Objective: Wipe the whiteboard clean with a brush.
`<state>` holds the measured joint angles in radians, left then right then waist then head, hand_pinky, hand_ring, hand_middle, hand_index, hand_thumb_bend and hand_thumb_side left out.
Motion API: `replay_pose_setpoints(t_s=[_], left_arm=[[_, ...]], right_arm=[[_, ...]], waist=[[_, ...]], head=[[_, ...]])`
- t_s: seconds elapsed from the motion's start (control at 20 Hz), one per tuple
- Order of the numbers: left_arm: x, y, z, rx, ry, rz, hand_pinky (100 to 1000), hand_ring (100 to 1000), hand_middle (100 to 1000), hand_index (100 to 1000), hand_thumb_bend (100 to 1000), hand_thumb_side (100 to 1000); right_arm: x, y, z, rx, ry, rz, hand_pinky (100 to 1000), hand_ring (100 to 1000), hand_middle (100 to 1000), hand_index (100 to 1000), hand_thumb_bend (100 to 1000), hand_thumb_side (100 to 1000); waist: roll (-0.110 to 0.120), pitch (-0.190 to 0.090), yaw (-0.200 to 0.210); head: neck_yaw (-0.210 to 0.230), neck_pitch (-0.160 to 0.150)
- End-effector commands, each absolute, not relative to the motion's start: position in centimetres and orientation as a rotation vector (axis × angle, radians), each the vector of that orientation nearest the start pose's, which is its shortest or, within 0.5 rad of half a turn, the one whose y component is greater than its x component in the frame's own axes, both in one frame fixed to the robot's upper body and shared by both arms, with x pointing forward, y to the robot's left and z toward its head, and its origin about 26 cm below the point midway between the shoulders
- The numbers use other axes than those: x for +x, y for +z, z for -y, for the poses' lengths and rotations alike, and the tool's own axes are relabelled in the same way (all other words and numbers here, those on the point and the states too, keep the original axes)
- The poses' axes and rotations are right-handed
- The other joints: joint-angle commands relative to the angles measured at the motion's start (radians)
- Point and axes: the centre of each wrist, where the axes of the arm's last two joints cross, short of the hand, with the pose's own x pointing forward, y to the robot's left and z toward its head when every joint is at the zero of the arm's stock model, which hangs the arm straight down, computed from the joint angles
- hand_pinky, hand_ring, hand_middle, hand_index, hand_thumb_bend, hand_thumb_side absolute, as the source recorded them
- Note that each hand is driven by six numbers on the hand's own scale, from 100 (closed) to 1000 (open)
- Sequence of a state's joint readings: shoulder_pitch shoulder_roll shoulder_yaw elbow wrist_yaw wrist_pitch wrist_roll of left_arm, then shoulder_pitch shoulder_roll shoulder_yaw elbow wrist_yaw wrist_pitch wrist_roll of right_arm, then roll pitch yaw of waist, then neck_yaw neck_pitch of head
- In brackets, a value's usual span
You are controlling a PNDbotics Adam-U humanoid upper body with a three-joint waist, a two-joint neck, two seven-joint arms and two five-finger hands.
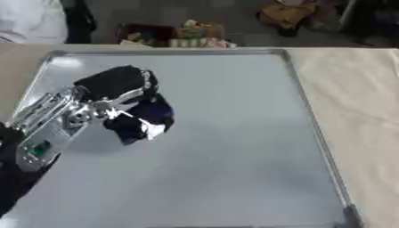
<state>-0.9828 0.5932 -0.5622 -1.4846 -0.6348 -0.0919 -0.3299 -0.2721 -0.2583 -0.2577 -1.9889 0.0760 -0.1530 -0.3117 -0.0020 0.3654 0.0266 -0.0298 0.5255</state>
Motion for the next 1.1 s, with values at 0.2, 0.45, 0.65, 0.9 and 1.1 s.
replay_pose_setpoints(t_s=[0.2, 0.45, 0.65, 0.9, 1.1], left_arm=[[38.4, 28.0, -16.5, -1.063, 2.383, -2.31, 519, 503, 278, 537, 121, 534], [37.2, 27.8, -15.9, -0.988, 2.438, -2.312, 521, 502, 276, 539, 114, 550], [36.4, 27.7, -15.6, -0.94, 2.453, -2.315, 521, 503, 277, 538, 119, 549], [35.6, 27.2, -15.1, -0.871, 2.499, -2.229, 522, 505, 282, 536, 132, 551], [35.2, 26.7, -14.6, -0.811, 2.531, -2.168, 523, 507, 287, 531, 134, 557]], right_arm=[[29.0, 20.4, 31.9, -0.592, -0.194, 2.451, 862, 789, 579, 857, 100, 1000], [28.9, 20.2, 32.1, -0.601, -0.196, 2.44, 862, 789, 579, 857, 100, 1000], [28.9, 20.1, 32.1, -0.602, -0.199, 2.435, 862, 788, 579, 857, 100, 1000], [28.9, 20.0, 32.0, -0.602, -0.2, 2.433, 862, 788, 578, 857, 100, 1000], [28.9, 20.0, 32.0, -0.602, -0.2, 2.433, 861, 787, 578, 857, 100, 1000]], waist=[[0.001, -0.025, 0.005], [0.003, -0.033, 0.019], [0.001, -0.038, 0.031], [0.001, -0.04, 0.031], [-0.001, -0.038, 0.029]], head=[[-0.007, -0.005], [-0.025, 0.011], [-0.03, 0.021], [-0.035, 0.023], [-0.036, 0.02]])
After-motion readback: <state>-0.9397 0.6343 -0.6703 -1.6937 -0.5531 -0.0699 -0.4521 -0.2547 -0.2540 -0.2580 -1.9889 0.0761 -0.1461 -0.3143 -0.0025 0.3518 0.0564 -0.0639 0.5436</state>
